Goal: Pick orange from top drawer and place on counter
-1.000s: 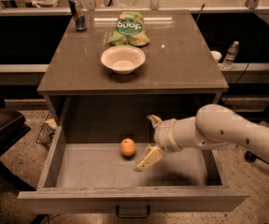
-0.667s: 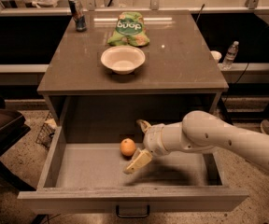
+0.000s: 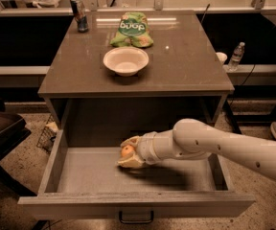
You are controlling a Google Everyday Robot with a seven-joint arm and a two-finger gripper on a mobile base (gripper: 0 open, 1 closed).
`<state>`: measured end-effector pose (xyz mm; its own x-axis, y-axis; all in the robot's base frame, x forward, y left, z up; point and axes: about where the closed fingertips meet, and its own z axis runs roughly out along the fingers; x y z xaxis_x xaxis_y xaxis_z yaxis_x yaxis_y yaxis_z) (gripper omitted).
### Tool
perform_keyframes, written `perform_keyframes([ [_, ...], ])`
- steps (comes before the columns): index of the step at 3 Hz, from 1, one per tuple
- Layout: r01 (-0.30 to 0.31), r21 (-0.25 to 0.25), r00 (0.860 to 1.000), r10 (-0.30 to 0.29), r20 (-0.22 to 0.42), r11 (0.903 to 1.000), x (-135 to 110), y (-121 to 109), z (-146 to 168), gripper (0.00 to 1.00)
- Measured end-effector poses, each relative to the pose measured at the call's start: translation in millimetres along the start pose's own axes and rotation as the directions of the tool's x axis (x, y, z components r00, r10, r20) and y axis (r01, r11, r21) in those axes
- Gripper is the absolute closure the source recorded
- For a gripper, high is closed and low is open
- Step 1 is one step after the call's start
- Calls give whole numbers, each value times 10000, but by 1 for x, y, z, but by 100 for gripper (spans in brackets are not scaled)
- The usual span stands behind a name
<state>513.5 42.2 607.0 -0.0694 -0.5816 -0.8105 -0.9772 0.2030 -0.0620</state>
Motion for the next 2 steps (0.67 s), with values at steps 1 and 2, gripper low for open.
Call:
perform_keyframes([
  [1,4,-19,9999,-4,-131,10000,1,3,7,80],
  [2,-25,-12,9999,25,-142,10000,-1,3,4,100],
])
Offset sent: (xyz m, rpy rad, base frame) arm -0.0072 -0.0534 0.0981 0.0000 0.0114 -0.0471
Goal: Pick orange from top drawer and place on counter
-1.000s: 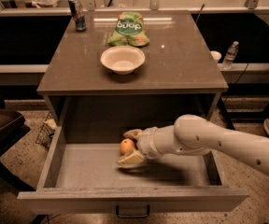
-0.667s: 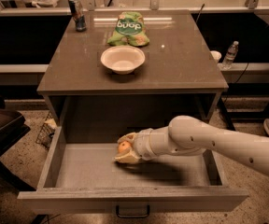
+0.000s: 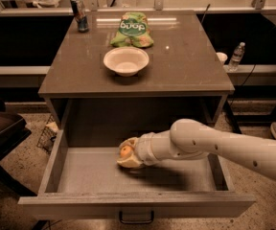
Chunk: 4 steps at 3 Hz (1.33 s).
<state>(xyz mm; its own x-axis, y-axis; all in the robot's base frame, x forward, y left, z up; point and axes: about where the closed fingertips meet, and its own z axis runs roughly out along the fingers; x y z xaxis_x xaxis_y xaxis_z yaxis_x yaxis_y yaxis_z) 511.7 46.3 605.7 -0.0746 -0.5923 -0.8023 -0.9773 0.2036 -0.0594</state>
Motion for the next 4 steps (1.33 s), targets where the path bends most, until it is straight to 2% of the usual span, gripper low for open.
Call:
perform_keyframes([
  [1,-256,14,9997,256,38,9997,-21,-11,-53,100],
  [2,-990,648,9950,981,160,9930,-53,-58,-143,100],
  [3,-2044,837,9780,1997,611,9753,-81,-102,-240,100],
  [4,-2598,822,9636,2527,876,9622,-96,-122,-285,100],
])
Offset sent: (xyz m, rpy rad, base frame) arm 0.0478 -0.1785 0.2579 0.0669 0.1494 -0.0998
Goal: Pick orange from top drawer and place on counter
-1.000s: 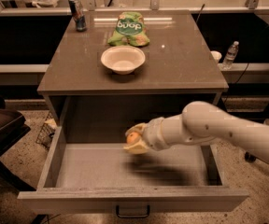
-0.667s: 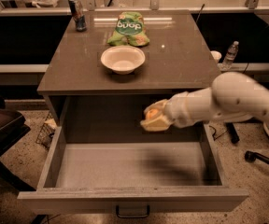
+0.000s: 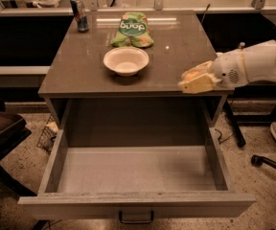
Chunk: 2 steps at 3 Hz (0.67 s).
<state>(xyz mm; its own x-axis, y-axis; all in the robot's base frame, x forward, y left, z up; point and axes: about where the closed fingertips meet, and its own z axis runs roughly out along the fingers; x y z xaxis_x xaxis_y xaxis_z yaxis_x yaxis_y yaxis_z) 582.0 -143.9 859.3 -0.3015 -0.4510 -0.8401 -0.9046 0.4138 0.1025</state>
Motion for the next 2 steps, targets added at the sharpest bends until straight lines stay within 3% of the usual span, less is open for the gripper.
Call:
perform_keyframes([
  [1,-24,298,10000,23,63,9996,-17,-14,-9,100],
  [2,722,1456,9960,-789,408,9867,-42,-36,12,100],
])
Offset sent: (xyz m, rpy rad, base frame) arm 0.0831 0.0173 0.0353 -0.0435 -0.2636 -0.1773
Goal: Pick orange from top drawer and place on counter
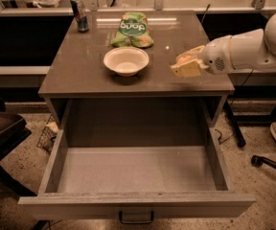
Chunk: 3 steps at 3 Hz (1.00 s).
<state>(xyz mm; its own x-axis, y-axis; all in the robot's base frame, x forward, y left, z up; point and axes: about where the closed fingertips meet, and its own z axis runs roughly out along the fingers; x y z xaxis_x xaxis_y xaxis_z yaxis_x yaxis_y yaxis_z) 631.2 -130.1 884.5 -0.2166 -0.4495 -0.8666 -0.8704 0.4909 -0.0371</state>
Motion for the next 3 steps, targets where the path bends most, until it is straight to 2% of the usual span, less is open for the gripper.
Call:
perform_keyframes([
  [1,578,901,9970,-621,460,9943,-18,-16,20,100],
  [2,473,1763,9895,-703,1264,9832,-24,-30,38,100],
  [3,423,2250,9855,-778,1510,9734,-32,-40,40,100],
])
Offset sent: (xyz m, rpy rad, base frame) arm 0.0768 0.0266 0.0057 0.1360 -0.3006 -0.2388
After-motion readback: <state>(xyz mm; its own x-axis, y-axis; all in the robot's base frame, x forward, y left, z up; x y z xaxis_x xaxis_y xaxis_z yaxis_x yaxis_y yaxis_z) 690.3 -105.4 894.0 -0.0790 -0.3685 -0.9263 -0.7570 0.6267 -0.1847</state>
